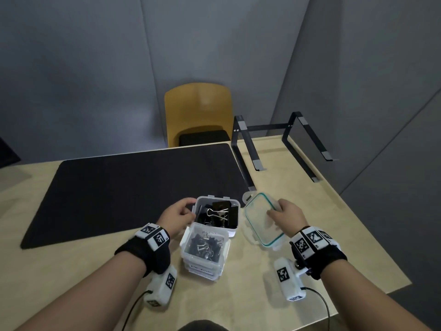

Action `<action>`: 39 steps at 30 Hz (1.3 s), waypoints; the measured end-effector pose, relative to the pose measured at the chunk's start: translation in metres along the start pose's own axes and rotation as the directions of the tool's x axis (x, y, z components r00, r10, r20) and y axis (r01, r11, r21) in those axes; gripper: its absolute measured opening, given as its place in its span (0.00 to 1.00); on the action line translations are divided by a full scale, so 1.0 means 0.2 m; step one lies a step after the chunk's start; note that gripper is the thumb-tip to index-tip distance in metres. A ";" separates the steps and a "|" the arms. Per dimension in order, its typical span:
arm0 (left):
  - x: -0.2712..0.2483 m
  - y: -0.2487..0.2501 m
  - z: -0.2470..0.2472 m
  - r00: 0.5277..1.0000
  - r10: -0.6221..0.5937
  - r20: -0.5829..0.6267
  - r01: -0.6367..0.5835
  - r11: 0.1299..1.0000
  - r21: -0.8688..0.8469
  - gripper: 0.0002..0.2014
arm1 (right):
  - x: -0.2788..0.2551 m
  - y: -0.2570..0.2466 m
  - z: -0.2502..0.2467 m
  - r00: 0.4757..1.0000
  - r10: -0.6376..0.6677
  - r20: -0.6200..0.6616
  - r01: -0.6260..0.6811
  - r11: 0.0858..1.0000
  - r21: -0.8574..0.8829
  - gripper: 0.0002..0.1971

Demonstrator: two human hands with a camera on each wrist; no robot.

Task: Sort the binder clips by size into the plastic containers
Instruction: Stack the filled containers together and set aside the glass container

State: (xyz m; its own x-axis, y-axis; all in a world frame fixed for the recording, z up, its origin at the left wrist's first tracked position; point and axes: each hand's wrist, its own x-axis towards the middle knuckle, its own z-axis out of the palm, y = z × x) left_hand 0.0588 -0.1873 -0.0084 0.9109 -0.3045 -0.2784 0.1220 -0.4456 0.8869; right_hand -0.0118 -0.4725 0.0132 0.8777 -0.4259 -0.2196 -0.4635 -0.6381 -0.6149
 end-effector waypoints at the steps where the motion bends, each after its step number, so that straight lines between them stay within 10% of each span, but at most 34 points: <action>1: 0.01 0.00 0.00 1.000 0.000 0.002 0.000 1.000 0.007 0.20 | 0.00 -0.02 0.01 1.000 -0.015 0.004 0.015 0.999 0.030 0.08; 8: 0.04 0.00 0.00 0.999 -0.024 0.041 0.026 0.998 -0.052 0.17 | -0.03 -0.20 0.05 0.965 -0.260 -0.006 0.259 0.958 0.127 0.06; 22: 0.08 -0.02 0.00 0.994 0.079 0.077 -0.070 0.992 -0.105 0.16 | -0.02 -0.23 0.24 0.676 -0.641 0.365 0.706 0.704 -0.071 0.23; 30: 0.09 -0.02 0.01 0.994 0.086 0.063 -0.083 0.995 -0.053 0.11 | 0.04 -0.29 0.24 0.765 -0.544 0.346 0.593 0.804 -0.047 0.16; 39: 0.11 -0.04 0.01 0.990 0.131 0.048 -0.133 0.990 0.043 0.11 | 0.09 -0.33 0.25 0.856 -0.372 0.358 0.414 0.909 -0.044 0.31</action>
State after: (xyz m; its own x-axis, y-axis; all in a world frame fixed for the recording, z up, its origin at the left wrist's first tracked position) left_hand 0.0768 -0.1921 -0.0220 0.8990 -0.4005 -0.1772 -0.0176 -0.4372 0.8992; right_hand 0.0402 -0.4052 0.0123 0.9677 0.1024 -0.2303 -0.0636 -0.7849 -0.6163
